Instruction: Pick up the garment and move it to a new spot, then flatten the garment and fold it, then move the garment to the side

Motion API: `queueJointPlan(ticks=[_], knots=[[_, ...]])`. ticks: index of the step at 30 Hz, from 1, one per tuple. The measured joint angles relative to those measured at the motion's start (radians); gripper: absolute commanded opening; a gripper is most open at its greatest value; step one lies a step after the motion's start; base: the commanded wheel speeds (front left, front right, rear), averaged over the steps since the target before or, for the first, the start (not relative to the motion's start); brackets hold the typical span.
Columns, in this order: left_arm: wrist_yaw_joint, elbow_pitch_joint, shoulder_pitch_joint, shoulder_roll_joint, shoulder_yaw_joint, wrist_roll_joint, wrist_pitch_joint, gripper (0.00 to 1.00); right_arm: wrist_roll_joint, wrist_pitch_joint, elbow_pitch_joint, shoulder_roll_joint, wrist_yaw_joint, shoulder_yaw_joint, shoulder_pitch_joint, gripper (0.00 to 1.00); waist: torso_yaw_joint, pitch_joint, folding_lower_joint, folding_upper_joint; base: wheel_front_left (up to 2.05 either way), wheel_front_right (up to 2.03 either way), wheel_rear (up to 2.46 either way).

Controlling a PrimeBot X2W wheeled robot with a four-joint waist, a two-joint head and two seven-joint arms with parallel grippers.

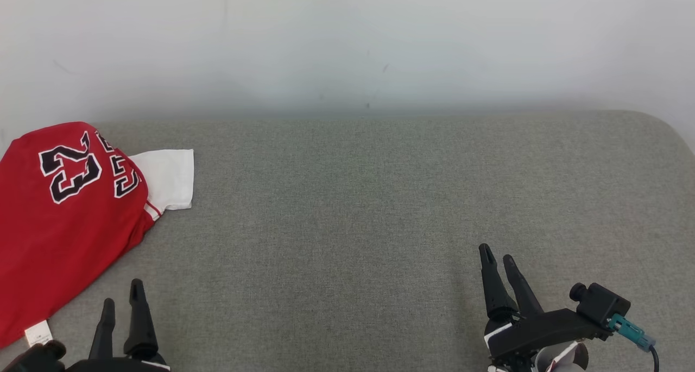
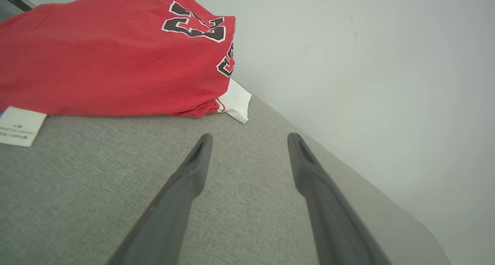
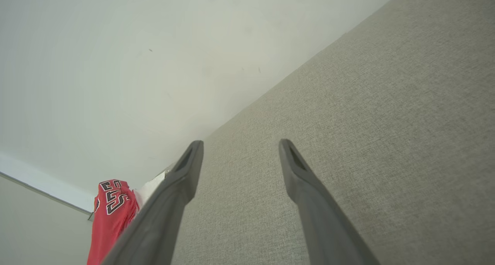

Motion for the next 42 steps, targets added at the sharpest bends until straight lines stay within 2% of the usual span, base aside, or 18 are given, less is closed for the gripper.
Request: queueJointPlan(ticks=[2,21,42], knots=[[-0.001,-0.003,0.003,0.005,-0.015,0.055,-0.012,1.0,-0.043,-0.007,-0.011,0.0,0.0,-0.005,0.01,1.0,0.0,0.0,0.0,0.0,0.0,0.0,0.0],[0.027,-0.027,0.037,0.017,-0.07,0.28,-0.066,1.0,-0.29,-0.048,-0.067,0.0,0.0,-0.043,0.08,1.0,0.0,-0.007,0.0,0.0,0.0,0.0,0.0],[0.049,-0.055,0.065,0.037,-0.129,0.47,-0.123,1.0,-0.506,-0.087,-0.137,0.0,0.0,-0.095,0.145,1.0,-0.005,-0.013,0.0,0.0,0.0,0.0,0.0]])
